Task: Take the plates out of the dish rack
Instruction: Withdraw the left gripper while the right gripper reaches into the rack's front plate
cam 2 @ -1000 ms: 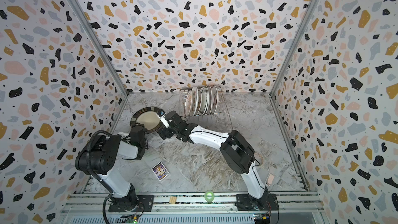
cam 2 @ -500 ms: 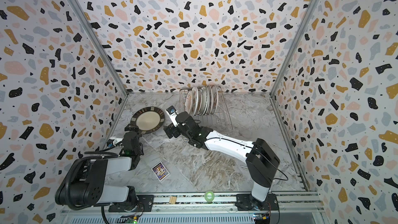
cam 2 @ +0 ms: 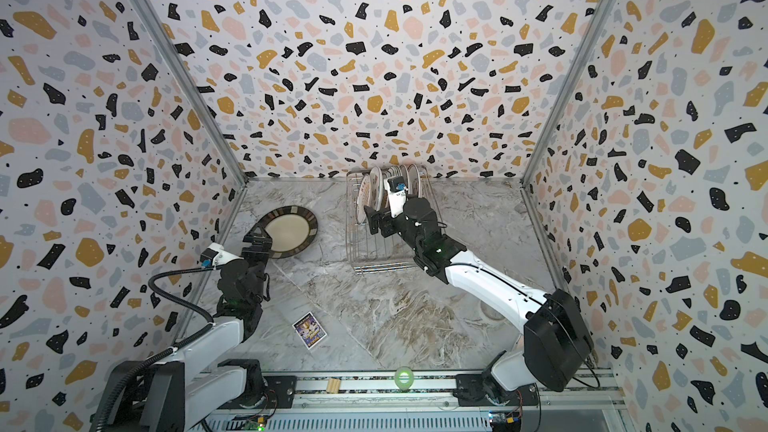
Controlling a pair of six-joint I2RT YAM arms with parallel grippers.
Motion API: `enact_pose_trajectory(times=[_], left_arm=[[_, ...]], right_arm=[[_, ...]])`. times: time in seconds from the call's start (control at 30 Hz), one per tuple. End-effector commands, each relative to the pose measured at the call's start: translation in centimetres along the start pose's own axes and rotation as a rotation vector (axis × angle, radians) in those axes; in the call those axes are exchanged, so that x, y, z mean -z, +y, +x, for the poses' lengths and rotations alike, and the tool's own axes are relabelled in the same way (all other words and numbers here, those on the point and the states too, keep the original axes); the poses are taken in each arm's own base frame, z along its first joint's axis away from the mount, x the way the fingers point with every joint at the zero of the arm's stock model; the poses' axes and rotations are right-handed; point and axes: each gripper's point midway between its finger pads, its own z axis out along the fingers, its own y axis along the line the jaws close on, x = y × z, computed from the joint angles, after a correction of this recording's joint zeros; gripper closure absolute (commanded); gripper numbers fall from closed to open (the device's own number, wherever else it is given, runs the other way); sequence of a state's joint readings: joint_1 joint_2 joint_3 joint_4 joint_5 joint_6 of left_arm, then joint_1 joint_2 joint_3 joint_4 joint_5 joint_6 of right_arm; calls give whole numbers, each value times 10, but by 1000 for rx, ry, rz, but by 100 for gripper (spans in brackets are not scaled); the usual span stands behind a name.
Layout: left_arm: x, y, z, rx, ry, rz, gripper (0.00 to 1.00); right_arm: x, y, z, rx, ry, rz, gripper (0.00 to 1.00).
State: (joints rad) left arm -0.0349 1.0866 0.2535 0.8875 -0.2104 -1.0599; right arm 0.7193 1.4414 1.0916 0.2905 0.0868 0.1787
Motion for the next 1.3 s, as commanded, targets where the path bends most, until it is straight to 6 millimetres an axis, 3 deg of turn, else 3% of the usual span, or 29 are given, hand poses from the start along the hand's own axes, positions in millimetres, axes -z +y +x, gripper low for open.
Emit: enact_pose_trajectory(times=[0.0, 0.13, 0.27, 0.4, 0.57, 0.7, 1.03, 1.27], left_arm=[[1, -57, 15, -129, 110, 243, 1], [14, -89, 26, -183, 151, 398, 0], [23, -114, 40, -274, 183, 451, 0], [28, -127, 47, -305, 191, 442, 0], [44, -149, 60, -308, 230, 572, 0], [40, -139, 58, -349, 173, 465, 0], [53, -174, 84, -347, 247, 618, 0], [59, -181, 96, -377, 275, 645, 0]], right_arm=[[1, -10, -17, -18, -20, 44, 1], [-14, -29, -10, -19, 48, 147, 1], [-29, -34, -5, -9, 81, 178, 1], [-43, -37, -1, 2, 112, 200, 11], [-60, -45, 2, 3, 143, 224, 30], [-74, -53, 1, 10, 167, 260, 53], [-106, -59, 7, 4, 218, 274, 59], [-124, -64, 17, -22, 245, 258, 63]])
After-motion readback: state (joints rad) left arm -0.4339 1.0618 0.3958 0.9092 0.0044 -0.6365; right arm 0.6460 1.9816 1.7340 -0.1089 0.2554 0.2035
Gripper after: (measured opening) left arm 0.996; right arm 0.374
